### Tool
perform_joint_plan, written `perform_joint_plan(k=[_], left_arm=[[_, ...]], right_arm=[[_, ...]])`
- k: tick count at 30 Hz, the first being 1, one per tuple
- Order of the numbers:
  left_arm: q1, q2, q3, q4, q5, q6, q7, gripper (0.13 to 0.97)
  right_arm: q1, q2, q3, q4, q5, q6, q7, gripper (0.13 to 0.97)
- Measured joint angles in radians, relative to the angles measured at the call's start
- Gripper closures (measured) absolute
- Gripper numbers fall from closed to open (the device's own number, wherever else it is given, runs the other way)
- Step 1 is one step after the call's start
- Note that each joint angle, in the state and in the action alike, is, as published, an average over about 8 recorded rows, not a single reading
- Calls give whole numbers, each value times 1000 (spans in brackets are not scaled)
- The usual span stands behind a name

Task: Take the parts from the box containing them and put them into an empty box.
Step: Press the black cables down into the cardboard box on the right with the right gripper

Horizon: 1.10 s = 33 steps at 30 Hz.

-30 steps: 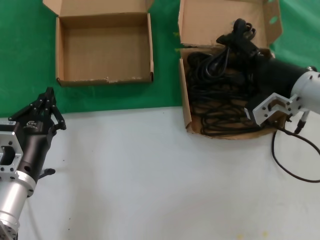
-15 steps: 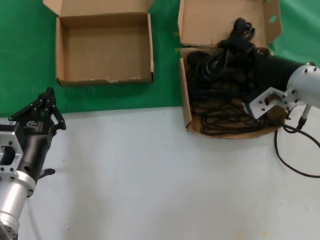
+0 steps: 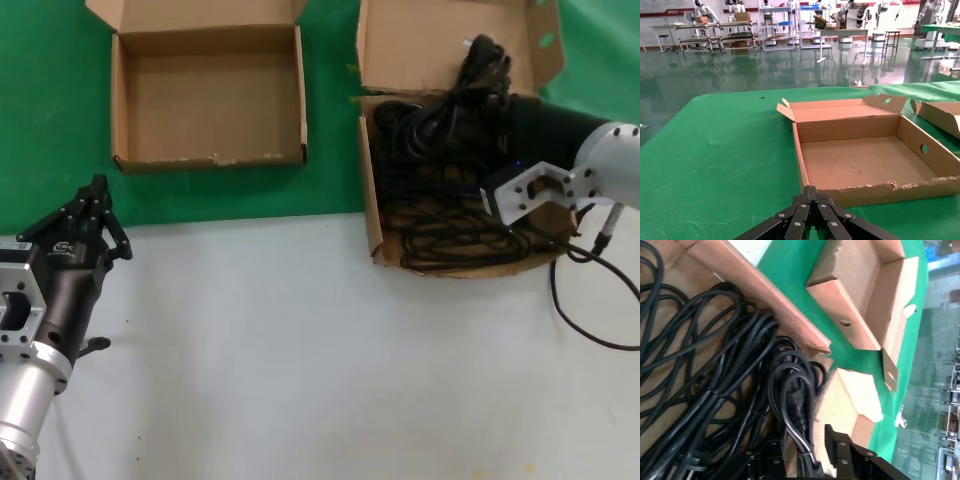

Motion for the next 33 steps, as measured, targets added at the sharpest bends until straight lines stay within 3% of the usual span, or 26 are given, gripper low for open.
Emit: perform_joint_plan(k=[2, 10, 19, 33], left_arm=[[0, 0, 0, 0, 0, 0, 0, 952], [0, 0, 0, 0, 0, 0, 0, 952], [0, 0, 0, 0, 0, 0, 0, 952], [0, 0, 0, 0, 0, 0, 0, 952]], right_arm=[[-8, -4, 20, 13, -11, -16, 7, 675], [-37, -19, 75, 39, -45, -55, 7, 831], [-44, -41, 96, 16, -51, -63, -41, 918], [-44, -61, 138, 29, -73, -95, -45, 918]])
